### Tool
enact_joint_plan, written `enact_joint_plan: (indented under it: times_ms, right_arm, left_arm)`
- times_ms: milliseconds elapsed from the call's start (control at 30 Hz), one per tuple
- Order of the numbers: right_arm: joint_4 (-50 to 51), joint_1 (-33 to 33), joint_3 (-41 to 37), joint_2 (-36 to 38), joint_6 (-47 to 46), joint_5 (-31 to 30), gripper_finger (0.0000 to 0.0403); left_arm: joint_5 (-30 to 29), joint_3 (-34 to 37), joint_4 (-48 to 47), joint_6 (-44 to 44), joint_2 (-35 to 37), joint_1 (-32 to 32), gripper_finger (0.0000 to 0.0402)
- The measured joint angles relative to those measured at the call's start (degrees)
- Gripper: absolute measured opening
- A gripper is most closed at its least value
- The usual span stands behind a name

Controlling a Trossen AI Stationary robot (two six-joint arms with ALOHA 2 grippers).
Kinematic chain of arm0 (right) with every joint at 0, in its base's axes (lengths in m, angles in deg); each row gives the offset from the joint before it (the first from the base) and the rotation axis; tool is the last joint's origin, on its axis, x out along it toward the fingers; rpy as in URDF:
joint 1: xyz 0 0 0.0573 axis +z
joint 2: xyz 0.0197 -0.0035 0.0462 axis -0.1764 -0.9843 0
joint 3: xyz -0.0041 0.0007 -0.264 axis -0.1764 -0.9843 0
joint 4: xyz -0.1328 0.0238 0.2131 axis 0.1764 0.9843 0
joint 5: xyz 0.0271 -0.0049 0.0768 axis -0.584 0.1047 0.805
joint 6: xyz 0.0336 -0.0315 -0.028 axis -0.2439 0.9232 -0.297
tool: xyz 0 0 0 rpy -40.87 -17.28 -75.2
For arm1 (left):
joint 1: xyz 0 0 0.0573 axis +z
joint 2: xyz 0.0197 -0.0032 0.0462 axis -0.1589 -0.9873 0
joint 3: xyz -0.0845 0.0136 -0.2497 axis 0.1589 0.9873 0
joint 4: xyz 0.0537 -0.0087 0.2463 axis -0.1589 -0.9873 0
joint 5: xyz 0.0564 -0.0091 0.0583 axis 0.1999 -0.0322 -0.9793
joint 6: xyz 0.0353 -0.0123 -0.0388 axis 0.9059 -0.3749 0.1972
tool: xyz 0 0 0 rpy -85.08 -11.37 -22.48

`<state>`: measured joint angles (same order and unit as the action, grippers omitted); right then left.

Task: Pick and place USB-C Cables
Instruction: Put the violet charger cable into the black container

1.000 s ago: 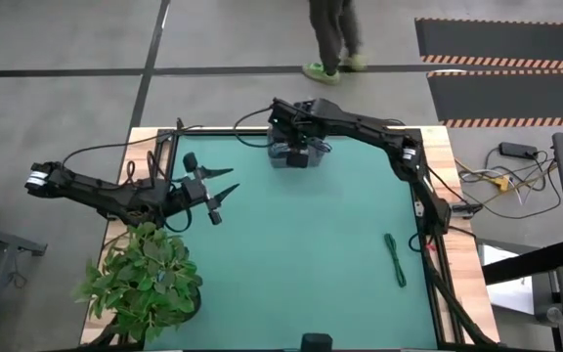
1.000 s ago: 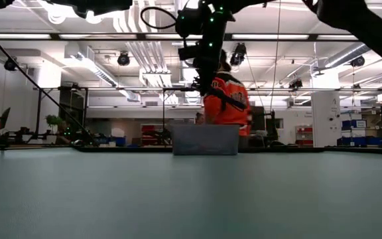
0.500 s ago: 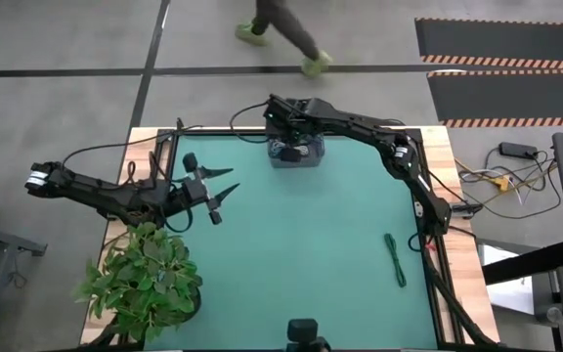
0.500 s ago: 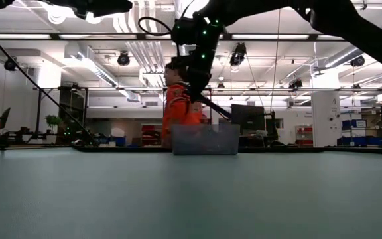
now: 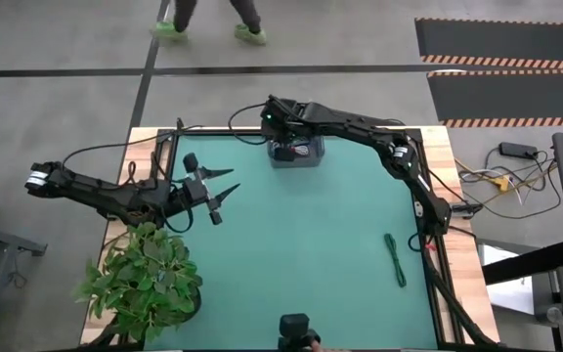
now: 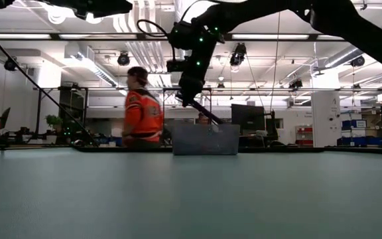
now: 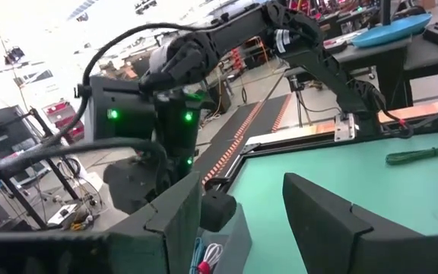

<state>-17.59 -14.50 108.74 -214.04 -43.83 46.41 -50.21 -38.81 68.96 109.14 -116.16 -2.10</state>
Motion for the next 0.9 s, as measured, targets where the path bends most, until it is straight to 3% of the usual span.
enact_joint_plan:
  times_ms: [900]
  right_arm:
    - [-12.1, -1.5, -11.5, 0.0, 0.5, 0.0, 0.0018]
  left_arm:
    - [0.0, 0.0, 0.1, 0.0, -0.2, 0.0, 0.0171]
